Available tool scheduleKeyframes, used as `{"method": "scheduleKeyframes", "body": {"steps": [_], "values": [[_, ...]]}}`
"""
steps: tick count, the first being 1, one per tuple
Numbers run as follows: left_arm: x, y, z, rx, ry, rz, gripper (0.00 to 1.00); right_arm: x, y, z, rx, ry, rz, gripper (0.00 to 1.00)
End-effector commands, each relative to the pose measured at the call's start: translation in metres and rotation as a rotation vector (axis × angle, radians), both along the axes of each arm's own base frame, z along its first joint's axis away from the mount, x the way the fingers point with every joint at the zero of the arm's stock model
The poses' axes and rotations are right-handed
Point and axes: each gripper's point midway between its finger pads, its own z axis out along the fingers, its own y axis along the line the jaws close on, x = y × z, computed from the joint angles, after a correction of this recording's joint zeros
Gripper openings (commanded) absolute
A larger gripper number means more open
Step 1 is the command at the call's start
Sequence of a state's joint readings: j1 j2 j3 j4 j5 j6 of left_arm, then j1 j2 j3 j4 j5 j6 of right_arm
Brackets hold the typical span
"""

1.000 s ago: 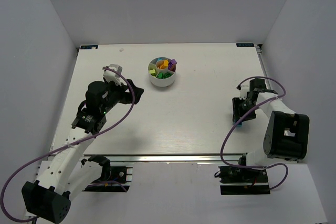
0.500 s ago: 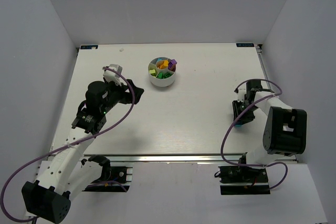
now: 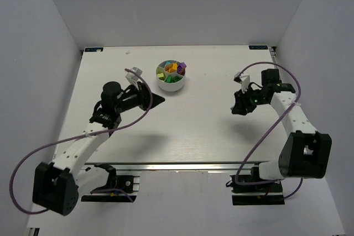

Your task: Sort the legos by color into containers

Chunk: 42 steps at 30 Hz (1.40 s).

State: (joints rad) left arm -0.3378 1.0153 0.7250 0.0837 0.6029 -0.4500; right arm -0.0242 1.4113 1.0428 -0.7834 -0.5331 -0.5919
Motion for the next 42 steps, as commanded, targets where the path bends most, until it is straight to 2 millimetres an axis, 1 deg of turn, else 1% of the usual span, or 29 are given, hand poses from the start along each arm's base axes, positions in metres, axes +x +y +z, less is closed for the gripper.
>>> {"method": "scheduleKeyframes", "body": {"steps": [1, 3, 4, 5, 6, 7, 8, 9, 10, 11, 12, 13, 14, 16, 17, 18, 19, 20, 21, 22, 23, 24, 25, 27, 29, 30, 33, 42], "values": [[-0.026, -0.033, -0.003, -0.179, 0.125, -0.262, 0.26, -0.018, 0.062, 0.055, 0.239, -0.257, 0.404, 0.0], [-0.037, -0.045, -0.004, -0.228, 0.217, -0.339, 0.32, -0.025, 0.08, 0.058, 0.274, -0.332, 0.504, 0.0], [-0.037, -0.05, -0.001, -0.235, 0.218, -0.354, 0.36, -0.021, 0.084, 0.064, 0.268, -0.41, 0.541, 0.0], [-0.031, -0.054, -0.004, -0.231, 0.245, -0.327, 0.44, -0.026, 0.095, 0.066, 0.276, -0.438, 0.591, 0.0], [-0.03, -0.058, -0.003, -0.223, 0.244, -0.325, 0.47, -0.027, 0.097, 0.063, 0.272, -0.452, 0.605, 0.0], [-0.032, -0.066, 0.0, -0.215, 0.258, -0.333, 0.52, -0.026, 0.101, 0.064, 0.27, -0.464, 0.61, 0.0], [-0.029, -0.071, -0.003, -0.21, 0.276, -0.323, 0.62, -0.03, 0.111, 0.065, 0.272, -0.476, 0.648, 0.0], [-0.029, -0.076, -0.005, -0.205, 0.295, -0.324, 0.64, -0.029, 0.111, 0.065, 0.267, -0.481, 0.652, 0.0], [-0.032, -0.085, -0.001, -0.197, 0.311, -0.34, 0.67, -0.03, 0.113, 0.066, 0.264, -0.492, 0.661, 0.0], [-0.03, -0.091, -0.009, -0.187, 0.342, -0.335, 0.69, -0.03, 0.117, 0.068, 0.262, -0.512, 0.675, 0.0], [-0.027, -0.095, -0.012, -0.182, 0.357, -0.316, 0.69, -0.034, 0.119, 0.063, 0.253, -0.508, 0.684, 0.0], [-0.028, -0.099, -0.016, -0.172, 0.381, -0.313, 0.69, -0.034, 0.12, 0.065, 0.241, -0.531, 0.684, 0.0], [-0.028, -0.108, -0.019, -0.167, 0.402, -0.314, 0.69, -0.036, 0.125, 0.065, 0.226, -0.556, 0.694, 0.0], [-0.03, -0.117, -0.026, -0.149, 0.442, -0.313, 0.7, -0.037, 0.127, 0.064, 0.209, -0.573, 0.699, 0.0], [-0.033, -0.126, -0.022, -0.141, 0.439, -0.327, 0.7, -0.034, 0.126, 0.064, 0.186, -0.588, 0.686, 0.0], [-0.029, -0.131, -0.028, -0.126, 0.453, -0.307, 0.7, -0.034, 0.127, 0.064, 0.181, -0.6, 0.689, 0.0], [-0.03, -0.134, -0.034, -0.104, 0.476, -0.299, 0.7, -0.038, 0.129, 0.064, 0.178, -0.608, 0.699, 0.0], [-0.032, -0.142, -0.031, -0.092, 0.47, -0.306, 0.7, -0.038, 0.13, 0.064, 0.172, -0.617, 0.702, 0.0], [-0.032, -0.146, -0.034, -0.075, 0.475, -0.3, 0.7, -0.037, 0.13, 0.064, 0.161, -0.626, 0.703, 0.0], [-0.03, -0.149, -0.046, -0.046, 0.504, -0.282, 0.7, -0.039, 0.134, 0.067, 0.163, -0.636, 0.718, 0.0], [-0.031, -0.153, -0.05, -0.032, 0.511, -0.279, 0.7, -0.038, 0.134, 0.067, 0.152, -0.639, 0.717, 0.0], [-0.033, -0.16, -0.048, -0.025, 0.509, -0.288, 0.7, -0.038, 0.135, 0.068, 0.149, -0.642, 0.723, 0.0], [-0.033, -0.164, -0.055, -0.009, 0.52, -0.283, 0.7, -0.037, 0.136, 0.069, 0.142, -0.647, 0.723, 0.0], [-0.036, -0.172, -0.054, -0.001, 0.512, -0.293, 0.7, -0.036, 0.14, 0.07, 0.129, -0.653, 0.729, 0.0], [-0.035, -0.175, -0.059, 0.022, 0.509, -0.279, 0.69, -0.037, 0.142, 0.068, 0.121, -0.651, 0.736, 0.0], [-0.033, -0.176, -0.059, 0.025, 0.502, -0.274, 0.69, -0.037, 0.143, 0.069, 0.123, -0.651, 0.736, 0.0], [-0.036, -0.182, -0.061, 0.041, 0.497, -0.279, 0.68, -0.039, 0.146, 0.068, 0.127, -0.648, 0.744, 0.0], [-0.032, -0.187, -0.068, 0.053, 0.499, -0.262, 0.6, -0.048, 0.149, 0.064, 0.126, -0.643, 0.767, 0.0]]}}
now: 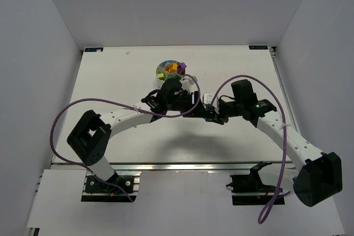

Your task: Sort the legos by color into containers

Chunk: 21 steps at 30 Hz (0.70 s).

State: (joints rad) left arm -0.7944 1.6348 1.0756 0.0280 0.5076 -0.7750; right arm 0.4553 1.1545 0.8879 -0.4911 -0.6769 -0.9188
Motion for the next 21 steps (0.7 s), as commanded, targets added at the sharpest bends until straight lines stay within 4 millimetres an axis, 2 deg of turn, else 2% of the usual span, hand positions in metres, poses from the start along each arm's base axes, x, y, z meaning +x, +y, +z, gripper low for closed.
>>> {"method": "scheduleKeyframes", "body": {"steps": [1, 3, 4, 9, 11, 12, 14, 15, 17, 18, 19, 20, 21], "values": [[0.007, -0.006, 0.013, -0.018, -0.039, 0.008, 0.6, 0.002, 0.005, 0.01, 0.022, -0.039, 0.01, 0.0], [0.008, -0.007, 0.013, -0.019, -0.039, 0.008, 0.56, 0.002, 0.005, 0.01, 0.021, -0.043, 0.008, 0.0], [0.008, -0.008, 0.012, -0.019, -0.036, 0.008, 0.48, 0.002, 0.005, 0.009, 0.019, -0.04, 0.01, 0.0], [0.011, -0.009, 0.009, -0.005, -0.039, 0.008, 0.31, 0.003, 0.004, 0.007, 0.015, -0.043, -0.004, 0.0], [0.012, -0.009, 0.008, 0.005, -0.049, 0.01, 0.2, 0.002, 0.005, 0.006, 0.015, -0.039, -0.007, 0.0], [0.014, -0.009, 0.011, 0.003, -0.058, 0.011, 0.16, 0.003, 0.004, 0.005, 0.017, -0.03, -0.02, 0.15], [0.014, -0.007, 0.007, 0.027, -0.06, 0.007, 0.07, 0.006, 0.004, 0.006, 0.02, -0.033, -0.035, 0.32], [0.015, -0.006, 0.008, 0.041, -0.063, 0.008, 0.05, 0.008, 0.002, 0.006, 0.017, -0.035, -0.047, 0.59], [0.023, -0.001, 0.013, 0.074, -0.117, 0.037, 0.0, 0.012, 0.0, 0.005, 0.02, -0.04, -0.083, 0.89], [0.027, 0.006, 0.011, 0.103, -0.123, 0.05, 0.0, 0.014, -0.001, 0.005, 0.018, -0.044, -0.094, 0.89], [0.035, 0.01, 0.019, 0.114, -0.167, 0.062, 0.0, 0.016, -0.003, 0.003, 0.013, -0.047, -0.114, 0.89], [0.048, 0.02, 0.022, 0.148, -0.204, 0.116, 0.0, 0.023, -0.006, 0.003, 0.008, -0.063, -0.149, 0.89], [0.05, 0.028, 0.026, 0.188, -0.228, 0.134, 0.0, 0.022, -0.009, 0.0, 0.002, -0.064, -0.162, 0.89]]}}
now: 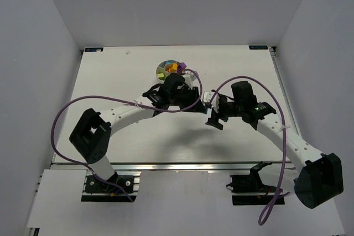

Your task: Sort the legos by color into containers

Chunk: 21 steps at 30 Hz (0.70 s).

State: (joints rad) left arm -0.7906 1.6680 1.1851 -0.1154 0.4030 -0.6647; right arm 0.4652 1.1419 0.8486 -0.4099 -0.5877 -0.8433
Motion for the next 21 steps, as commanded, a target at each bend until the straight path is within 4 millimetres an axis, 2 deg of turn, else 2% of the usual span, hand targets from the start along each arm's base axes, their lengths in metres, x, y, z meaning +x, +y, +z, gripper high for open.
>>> {"method": "scheduleKeyframes", "body": {"steps": [1, 2, 3, 4, 6, 7, 8, 9, 10, 11, 12, 13, 14, 15, 16, 17, 18, 19, 20, 21], "values": [[0.04, 0.031, 0.041, 0.102, -0.212, 0.106, 0.0, 0.012, -0.006, 0.003, 0.012, -0.054, -0.082, 0.89], [0.051, 0.039, 0.048, 0.126, -0.242, 0.136, 0.0, 0.015, -0.011, 0.001, 0.007, -0.054, -0.121, 0.89], [0.06, 0.05, 0.044, 0.184, -0.246, 0.169, 0.0, 0.017, -0.014, -0.001, 0.016, -0.073, -0.145, 0.89], [0.074, 0.055, 0.061, 0.197, -0.303, 0.188, 0.0, 0.02, -0.017, -0.002, 0.021, -0.082, -0.168, 0.89], [0.1, 0.081, 0.063, 0.275, -0.325, 0.271, 0.0, 0.026, -0.022, 0.002, 0.047, -0.096, -0.233, 0.88], [0.111, 0.089, 0.063, 0.312, -0.348, 0.29, 0.0, 0.029, -0.028, -0.002, 0.045, -0.081, -0.271, 0.85], [0.123, 0.094, 0.078, 0.308, -0.378, 0.312, 0.0, 0.031, -0.03, -0.002, 0.055, -0.075, -0.294, 0.79], [0.139, 0.113, 0.081, 0.35, -0.393, 0.374, 0.0, 0.032, -0.031, 0.0, 0.073, -0.052, -0.326, 0.48], [0.156, 0.125, 0.076, 0.407, -0.41, 0.415, 0.0, 0.037, -0.038, 0.0, 0.075, -0.051, -0.356, 0.22], [0.166, 0.133, 0.077, 0.432, -0.422, 0.438, 0.0, 0.04, -0.043, 0.001, 0.072, -0.062, -0.382, 0.04], [0.183, 0.147, 0.093, 0.449, -0.451, 0.49, 0.0, 0.042, -0.046, 0.004, 0.081, -0.068, -0.408, 0.0], [0.199, 0.158, 0.082, 0.518, -0.459, 0.515, 0.0, 0.044, -0.05, 0.005, 0.085, -0.078, -0.419, 0.0], [0.209, 0.164, 0.082, 0.543, -0.472, 0.532, 0.0, 0.043, -0.051, 0.005, 0.088, -0.078, -0.422, 0.0], [0.221, 0.169, 0.093, 0.551, -0.494, 0.557, 0.0, 0.042, -0.052, 0.009, 0.1, -0.09, -0.423, 0.0], [0.233, 0.183, 0.095, 0.583, -0.509, 0.579, 0.0, 0.04, -0.052, 0.01, 0.107, -0.088, -0.42, 0.0], [0.246, 0.185, 0.076, 0.618, -0.486, 0.574, 0.0, 0.037, -0.053, 0.013, 0.118, -0.088, -0.412, 0.0], [0.255, 0.186, 0.088, 0.612, -0.503, 0.584, 0.0, 0.036, -0.052, 0.013, 0.122, -0.086, -0.405, 0.0], [0.265, 0.195, 0.085, 0.63, -0.503, 0.591, 0.0, 0.034, -0.051, 0.014, 0.125, -0.083, -0.395, 0.0], [0.274, 0.195, 0.067, 0.648, -0.481, 0.578, 0.0, 0.034, -0.052, 0.017, 0.128, -0.091, -0.395, 0.0], [0.28, 0.197, 0.064, 0.653, -0.477, 0.576, 0.0, 0.034, -0.053, 0.018, 0.126, -0.095, -0.396, 0.0]]}}
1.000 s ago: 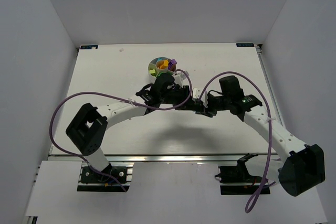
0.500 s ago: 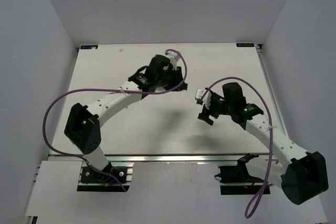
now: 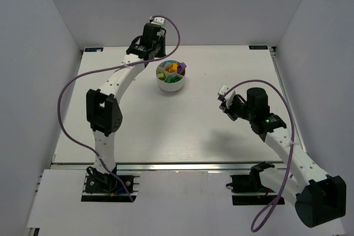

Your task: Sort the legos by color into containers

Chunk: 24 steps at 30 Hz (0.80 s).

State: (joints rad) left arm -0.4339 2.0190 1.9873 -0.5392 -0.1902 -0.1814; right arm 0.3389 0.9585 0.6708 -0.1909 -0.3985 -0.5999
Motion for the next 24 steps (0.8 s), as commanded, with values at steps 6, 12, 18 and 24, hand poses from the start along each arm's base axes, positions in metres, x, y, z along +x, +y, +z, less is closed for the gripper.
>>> {"method": "scheduleKeyframes", "body": {"steps": [6, 12, 18, 24], "values": [[0.029, 0.02, -0.037, 0.07, 0.06, -0.014, 0.02, 0.002, -0.002, 0.012, 0.012, -0.053, 0.008, 0.0], [0.036, 0.016, -0.051, 0.036, 0.082, -0.057, 0.08, 0.001, -0.001, 0.007, 0.005, -0.039, 0.02, 0.0], [0.034, 0.002, -0.058, -0.001, 0.099, -0.122, 0.13, 0.002, -0.001, 0.004, 0.002, -0.03, 0.02, 0.0], [0.028, -0.008, -0.077, -0.018, 0.159, -0.183, 0.19, 0.002, -0.002, 0.001, 0.0, -0.023, 0.019, 0.0]]}}
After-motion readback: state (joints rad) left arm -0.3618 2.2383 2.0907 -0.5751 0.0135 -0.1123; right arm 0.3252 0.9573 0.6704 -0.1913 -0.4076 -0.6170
